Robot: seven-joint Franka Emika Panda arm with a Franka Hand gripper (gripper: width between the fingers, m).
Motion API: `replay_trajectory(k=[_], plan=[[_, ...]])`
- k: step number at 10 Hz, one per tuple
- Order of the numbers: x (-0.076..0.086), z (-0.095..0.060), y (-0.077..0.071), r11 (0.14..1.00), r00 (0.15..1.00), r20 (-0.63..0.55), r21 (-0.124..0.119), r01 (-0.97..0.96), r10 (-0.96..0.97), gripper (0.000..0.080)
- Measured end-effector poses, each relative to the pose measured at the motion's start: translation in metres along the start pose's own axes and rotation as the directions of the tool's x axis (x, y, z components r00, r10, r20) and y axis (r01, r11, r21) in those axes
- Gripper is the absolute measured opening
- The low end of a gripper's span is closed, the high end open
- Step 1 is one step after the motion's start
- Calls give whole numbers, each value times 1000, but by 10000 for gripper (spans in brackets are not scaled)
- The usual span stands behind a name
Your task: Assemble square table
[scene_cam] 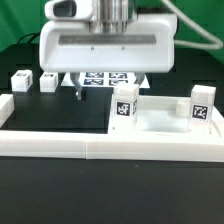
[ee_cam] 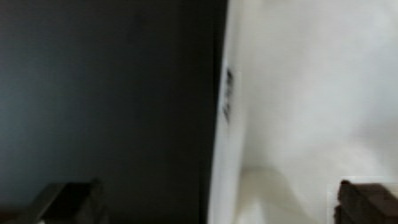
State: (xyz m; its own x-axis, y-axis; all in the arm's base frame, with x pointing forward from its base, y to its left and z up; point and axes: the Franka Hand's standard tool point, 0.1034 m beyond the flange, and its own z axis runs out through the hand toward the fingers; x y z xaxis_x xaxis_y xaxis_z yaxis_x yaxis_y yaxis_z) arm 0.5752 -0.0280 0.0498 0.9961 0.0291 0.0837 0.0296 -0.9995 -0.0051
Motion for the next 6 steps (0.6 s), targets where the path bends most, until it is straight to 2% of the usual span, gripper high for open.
replay_trajectory(k=[3,5,6], plan=[[-8,24,-3,999,999,29,-14,-37,38,649],[-11,25,-1,997,995,55,-4,-79,79,649],[-10,26,0,994,993,53,-7,-108,108,649]])
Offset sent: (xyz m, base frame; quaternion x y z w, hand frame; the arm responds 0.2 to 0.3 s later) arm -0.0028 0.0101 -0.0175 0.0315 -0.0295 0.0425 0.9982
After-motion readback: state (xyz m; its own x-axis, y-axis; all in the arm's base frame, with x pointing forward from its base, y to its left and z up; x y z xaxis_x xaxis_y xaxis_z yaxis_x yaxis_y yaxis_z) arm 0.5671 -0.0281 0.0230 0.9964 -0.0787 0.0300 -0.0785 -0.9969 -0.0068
